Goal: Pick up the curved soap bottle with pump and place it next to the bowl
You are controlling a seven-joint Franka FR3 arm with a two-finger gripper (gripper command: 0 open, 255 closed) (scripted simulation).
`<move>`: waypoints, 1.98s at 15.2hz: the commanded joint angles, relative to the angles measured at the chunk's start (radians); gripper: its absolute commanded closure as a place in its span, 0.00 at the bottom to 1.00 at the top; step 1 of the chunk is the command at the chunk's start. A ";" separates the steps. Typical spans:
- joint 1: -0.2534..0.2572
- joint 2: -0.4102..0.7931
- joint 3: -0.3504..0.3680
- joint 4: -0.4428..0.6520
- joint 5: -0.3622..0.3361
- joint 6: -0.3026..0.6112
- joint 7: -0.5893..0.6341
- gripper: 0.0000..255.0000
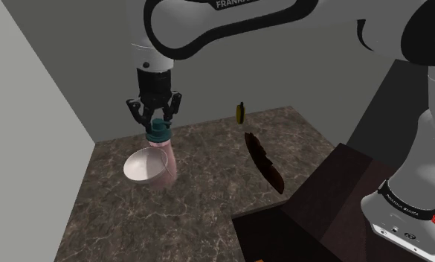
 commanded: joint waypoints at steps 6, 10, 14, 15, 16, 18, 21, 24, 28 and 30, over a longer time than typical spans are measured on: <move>-0.005 -0.001 -0.001 -0.095 0.002 0.094 -0.009 1.00; -0.007 0.007 -0.002 -0.136 0.002 0.143 -0.013 1.00; -0.007 0.018 -0.003 -0.172 0.001 0.190 -0.016 1.00; -0.007 0.022 -0.004 -0.181 0.001 0.202 -0.017 1.00; -0.007 0.026 -0.004 -0.188 0.000 0.213 -0.018 1.00; -0.007 0.033 -0.005 -0.203 -0.001 0.236 -0.020 1.00; -0.007 0.047 -0.007 -0.224 -0.002 0.269 -0.022 1.00; -0.006 0.061 -0.008 -0.242 -0.004 0.302 -0.024 1.00; -0.005 0.084 -0.011 -0.262 -0.007 0.343 -0.027 1.00; -0.004 0.096 -0.013 -0.270 -0.009 0.364 -0.028 1.00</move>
